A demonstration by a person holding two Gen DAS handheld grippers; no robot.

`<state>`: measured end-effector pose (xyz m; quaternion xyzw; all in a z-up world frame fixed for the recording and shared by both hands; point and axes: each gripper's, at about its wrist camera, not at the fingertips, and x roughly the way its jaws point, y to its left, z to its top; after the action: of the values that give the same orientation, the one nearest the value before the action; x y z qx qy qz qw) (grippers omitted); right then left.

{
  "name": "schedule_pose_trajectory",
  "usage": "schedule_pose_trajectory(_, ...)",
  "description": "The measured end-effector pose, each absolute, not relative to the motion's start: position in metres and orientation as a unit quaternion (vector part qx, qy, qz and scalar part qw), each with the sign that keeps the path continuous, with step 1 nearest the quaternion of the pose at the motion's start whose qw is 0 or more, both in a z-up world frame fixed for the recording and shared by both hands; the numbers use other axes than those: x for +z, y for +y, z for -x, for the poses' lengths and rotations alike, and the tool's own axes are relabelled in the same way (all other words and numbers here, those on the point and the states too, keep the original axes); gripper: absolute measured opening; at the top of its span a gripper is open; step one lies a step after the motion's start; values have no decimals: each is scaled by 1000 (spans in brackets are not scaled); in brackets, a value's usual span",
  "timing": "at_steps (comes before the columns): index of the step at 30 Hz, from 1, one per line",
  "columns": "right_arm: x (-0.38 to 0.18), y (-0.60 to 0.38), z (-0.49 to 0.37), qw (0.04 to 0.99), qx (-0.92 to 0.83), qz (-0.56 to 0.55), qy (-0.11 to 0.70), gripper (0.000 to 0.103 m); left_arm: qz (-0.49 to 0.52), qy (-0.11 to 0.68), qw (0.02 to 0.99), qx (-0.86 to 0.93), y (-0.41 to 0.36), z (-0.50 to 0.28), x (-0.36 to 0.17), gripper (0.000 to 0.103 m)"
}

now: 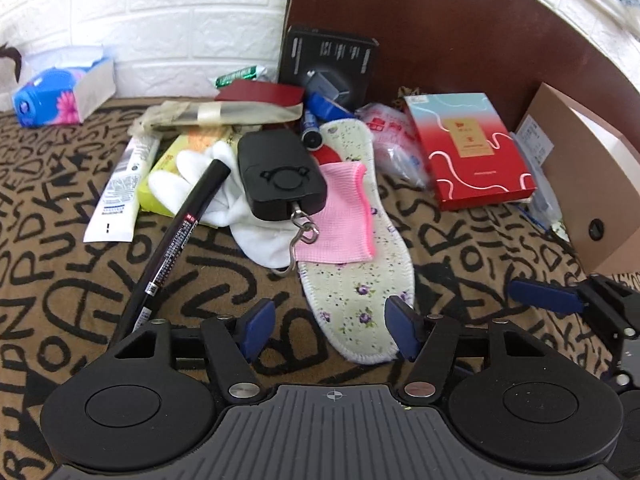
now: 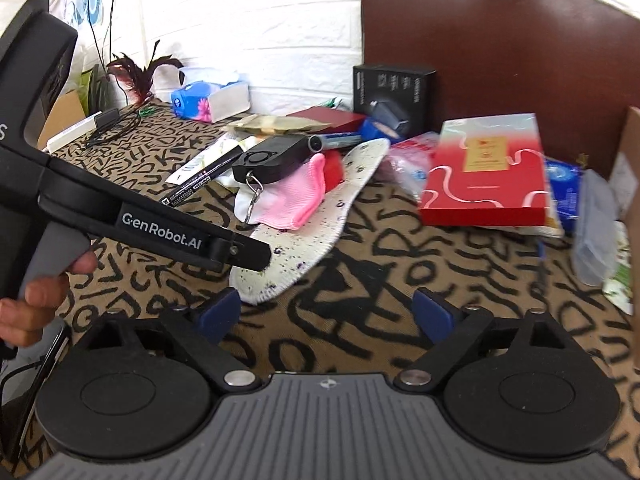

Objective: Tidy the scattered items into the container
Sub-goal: 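Move the left gripper down to the white floral insole, then close the left gripper on the end of the insole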

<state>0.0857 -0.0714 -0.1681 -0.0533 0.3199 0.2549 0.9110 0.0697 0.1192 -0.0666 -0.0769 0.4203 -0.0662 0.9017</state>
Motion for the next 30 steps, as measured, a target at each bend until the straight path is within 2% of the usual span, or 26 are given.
schedule_pose_trajectory(5,-178,-62,-104,904,268,43,331,78,73,418,902,-82,118,-83,-68,73)
schedule_pose_trajectory(9,-182,-54,-113,904,276,46,323,74,71,424,899,-83,118,-97,-72,73)
schedule_pose_trajectory(12,-183,-49,-119,904,285,40,317,64,69,423,899,-85,118,-103,-73,73)
schedule_pose_trajectory(14,-184,-47,-124,905,286,33,313,51,68,424,899,-86,118,-105,-73,73)
schedule_pose_trajectory(15,-184,-48,-126,906,283,27,313,49,67,423,899,-86,117,-105,-73,71)
schedule_pose_trajectory(17,-182,-50,-125,905,285,26,314,36,72,422,899,-91,116,-103,-72,62)
schedule_pose_trajectory(18,-181,-51,-123,905,287,30,312,33,73,421,899,-92,115,-102,-71,60)
schedule_pose_trajectory(20,-178,-53,-117,905,289,37,309,24,73,422,899,-90,112,-99,-69,61)
schedule_pose_trajectory(21,-177,-55,-114,905,290,37,309,23,74,423,898,-93,110,-96,-67,69)
schedule_pose_trajectory(22,-175,-57,-112,904,292,34,310,19,77,423,897,-101,107,-93,-65,60)
schedule_pose_trajectory(23,-175,-60,-109,904,292,31,311,18,80,423,896,-108,105,-89,-62,58)
schedule_pose_trajectory(26,-171,-69,-95,906,291,29,305,16,79,425,894,-119,96,-79,-57,64)
schedule_pose_trajectory(28,-168,-78,-84,908,287,32,302,15,79,429,891,-123,90,-74,-55,75)
schedule_pose_trajectory(30,-165,-90,-72,910,284,26,301,14,85,435,887,-130,85,-68,-54,81)
